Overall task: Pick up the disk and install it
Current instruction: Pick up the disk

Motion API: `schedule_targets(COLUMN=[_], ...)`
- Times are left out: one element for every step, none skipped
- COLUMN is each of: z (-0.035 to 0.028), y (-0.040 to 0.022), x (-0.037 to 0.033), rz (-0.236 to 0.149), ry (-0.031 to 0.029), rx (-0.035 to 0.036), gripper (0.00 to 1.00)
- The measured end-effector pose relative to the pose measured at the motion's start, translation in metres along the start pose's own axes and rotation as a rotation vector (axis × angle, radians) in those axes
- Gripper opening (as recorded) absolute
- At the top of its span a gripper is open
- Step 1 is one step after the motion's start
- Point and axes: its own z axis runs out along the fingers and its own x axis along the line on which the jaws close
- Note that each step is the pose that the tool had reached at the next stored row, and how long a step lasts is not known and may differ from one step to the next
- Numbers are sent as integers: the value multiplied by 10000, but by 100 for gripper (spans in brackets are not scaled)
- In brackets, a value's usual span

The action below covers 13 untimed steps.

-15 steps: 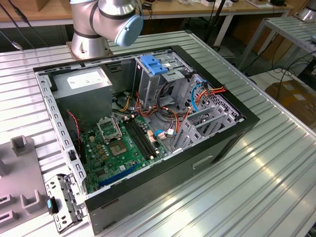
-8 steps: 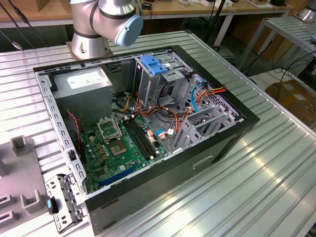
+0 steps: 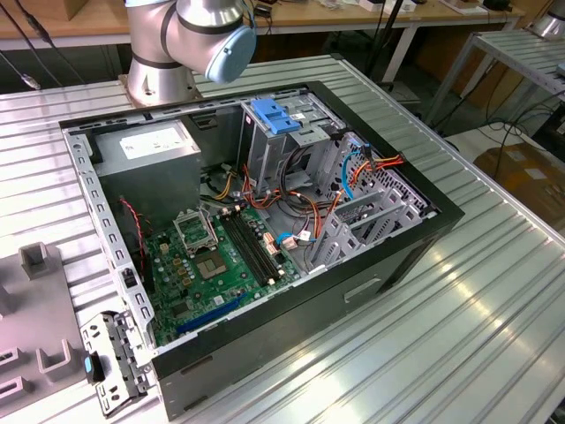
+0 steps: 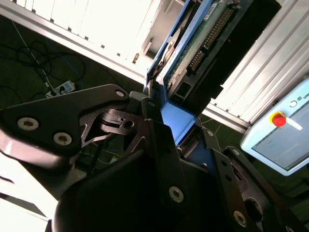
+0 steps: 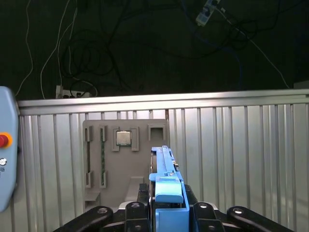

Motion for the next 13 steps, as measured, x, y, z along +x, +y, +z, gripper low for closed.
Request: schedule_targets(z=[0, 0, 0, 0, 1, 0, 1, 0, 0, 1, 1, 1, 1], y=[-8, -16, -21, -31, -36, -40, -49, -58, -63, -67, -72, -75, -78], x=[0, -1, -1, -1, -2, -2, -2, -3, -3, -3, -3, -3, -4], rz=[0, 0, 0, 0, 0, 0, 0, 0, 0, 1, 0, 0, 0], ry=[0, 0, 0, 0, -1, 0, 0, 0, 1, 2, 0, 0, 0], rx=[0, 0, 0, 0, 1, 0, 0, 0, 0, 1, 1, 1, 0], gripper=[37, 37, 37, 37, 37, 37, 37, 37, 37, 37, 37, 37, 37])
